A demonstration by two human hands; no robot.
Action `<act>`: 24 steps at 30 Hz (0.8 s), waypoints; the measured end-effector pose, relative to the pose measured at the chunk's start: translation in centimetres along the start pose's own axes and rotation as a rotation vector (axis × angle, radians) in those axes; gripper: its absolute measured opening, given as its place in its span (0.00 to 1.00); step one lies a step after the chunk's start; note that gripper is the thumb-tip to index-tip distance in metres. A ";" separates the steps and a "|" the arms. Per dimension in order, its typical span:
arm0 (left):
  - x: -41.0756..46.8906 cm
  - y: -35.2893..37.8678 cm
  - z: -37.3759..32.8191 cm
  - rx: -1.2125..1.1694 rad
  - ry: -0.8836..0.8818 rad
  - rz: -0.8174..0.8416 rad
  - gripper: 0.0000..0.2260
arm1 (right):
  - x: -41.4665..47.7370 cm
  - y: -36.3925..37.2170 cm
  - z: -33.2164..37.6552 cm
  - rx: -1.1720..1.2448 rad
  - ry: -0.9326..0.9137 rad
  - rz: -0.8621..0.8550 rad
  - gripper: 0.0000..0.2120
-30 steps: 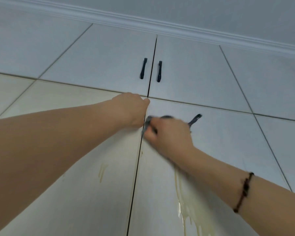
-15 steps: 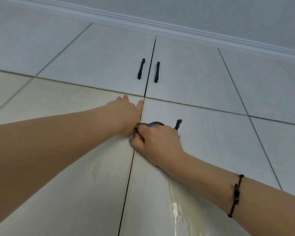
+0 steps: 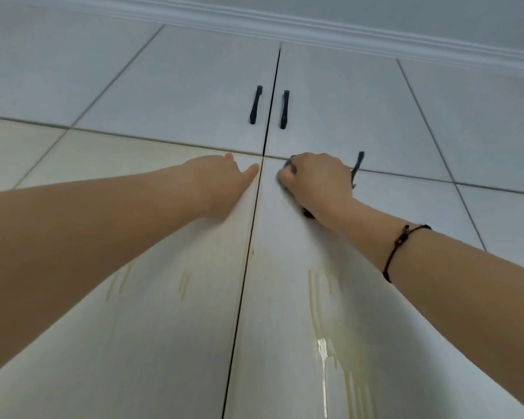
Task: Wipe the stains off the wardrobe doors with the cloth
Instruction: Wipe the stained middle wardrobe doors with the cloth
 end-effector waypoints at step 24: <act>-0.1 -3.0 -2.1 0.147 -0.003 -0.201 0.09 | 1.6 -3.1 -8.8 0.089 0.282 -0.173 0.13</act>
Point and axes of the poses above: each hand's wrist, its own x-axis towards the middle knuckle, its own y-axis out of the palm, z = x × y, the point moved 8 cm from there along x, towards the middle knuckle, and after that the axes turned 9 degrees about x, right-handed, at the moved point
